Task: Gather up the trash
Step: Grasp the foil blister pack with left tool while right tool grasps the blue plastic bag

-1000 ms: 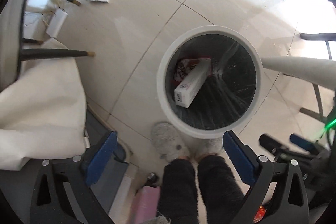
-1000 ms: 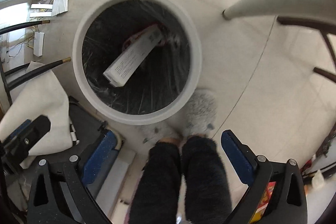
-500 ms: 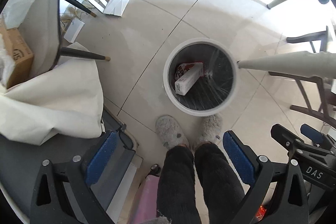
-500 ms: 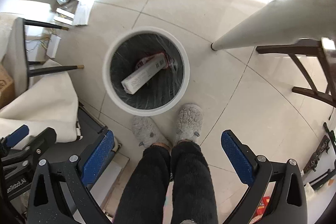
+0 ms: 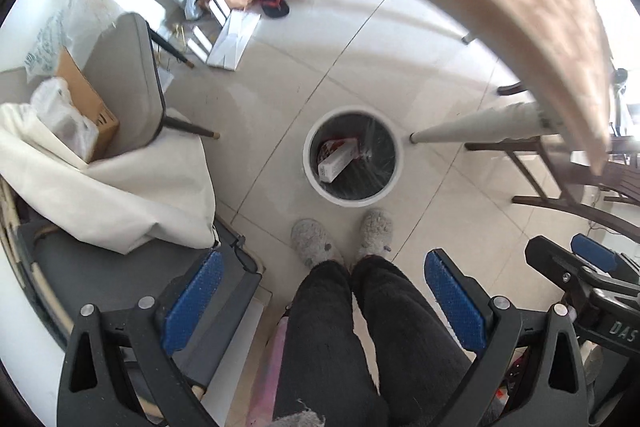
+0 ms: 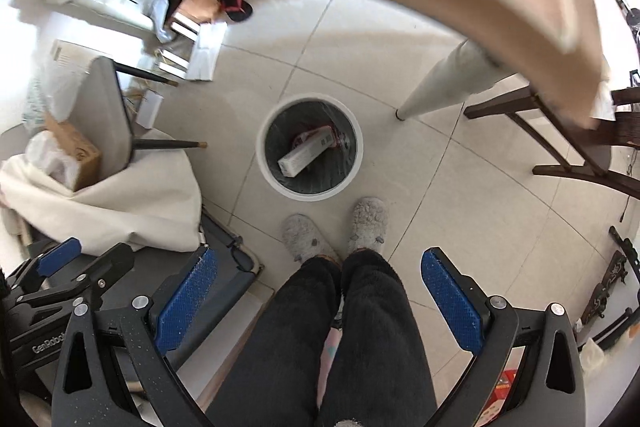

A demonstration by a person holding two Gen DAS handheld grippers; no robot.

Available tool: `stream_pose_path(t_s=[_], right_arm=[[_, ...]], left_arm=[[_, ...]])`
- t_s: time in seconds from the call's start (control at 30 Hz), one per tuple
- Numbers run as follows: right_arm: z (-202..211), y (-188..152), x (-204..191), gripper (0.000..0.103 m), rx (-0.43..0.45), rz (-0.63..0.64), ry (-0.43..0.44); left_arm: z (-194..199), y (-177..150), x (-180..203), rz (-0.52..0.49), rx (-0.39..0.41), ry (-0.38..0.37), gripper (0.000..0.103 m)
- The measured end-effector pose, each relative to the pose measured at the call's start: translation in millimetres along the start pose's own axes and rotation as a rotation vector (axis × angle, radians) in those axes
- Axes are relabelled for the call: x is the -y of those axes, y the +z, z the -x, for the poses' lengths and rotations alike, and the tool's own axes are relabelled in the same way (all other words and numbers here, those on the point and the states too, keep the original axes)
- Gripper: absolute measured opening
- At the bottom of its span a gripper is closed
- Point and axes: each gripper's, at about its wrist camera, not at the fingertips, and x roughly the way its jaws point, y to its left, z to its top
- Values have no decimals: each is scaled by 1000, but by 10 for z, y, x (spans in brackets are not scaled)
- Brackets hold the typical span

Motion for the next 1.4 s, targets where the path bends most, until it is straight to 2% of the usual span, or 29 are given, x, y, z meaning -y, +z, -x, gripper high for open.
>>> stream_pose_path(t_s=[0.13,0.23,0.37,0.43,0.5,0.7,0.77,0.87,0.97,1.07,1.1,1.2,1.23,1.33,1.4], right_arm=[[560,-69,-50,103,43,-38,55],[942,-21,-40,103,82,-61,96],[1361,147,107,103,130,-92,109],[1510,301,242,103,144,-108,97],[1618,490,410,103,148,-125,79],[1575,1300,1134,103,136,-190,41],[1454,1610,1327,103,122,-208,35],[1339,2084,1614,103,96,-217,23],[1241,2503,1854,103,66,-213,28],[1157,2896,2039,103,39,-203,23],[1142,3004,2081,103,34,-200,20],[1149,3345,2177,103,36,-179,17],[1156,3449,2190,103,39,-170,19],[1211,3792,2158,103,56,-113,11],[1244,4014,2071,103,86,-65,-2]], left_arm=[[432,139,72,-30,98,-16,103],[720,340,230,-98,186,16,103],[1001,726,683,-287,323,127,103],[1028,940,903,-372,364,184,103],[1011,1146,1102,-445,371,207,103],[687,1905,1852,-652,320,316,103],[528,2157,2042,-713,270,335,103],[195,2524,2284,-799,151,330,102],[-127,2795,2445,-875,53,343,102],[-350,2947,2529,-929,-6,338,102],[-392,2960,2537,-939,-21,326,102],[-463,2966,2582,-942,-57,273,76],[-447,2968,2598,-936,-64,240,64],[-423,2996,2591,-860,-68,212,62],[-409,3033,2534,-759,-71,196,62]])
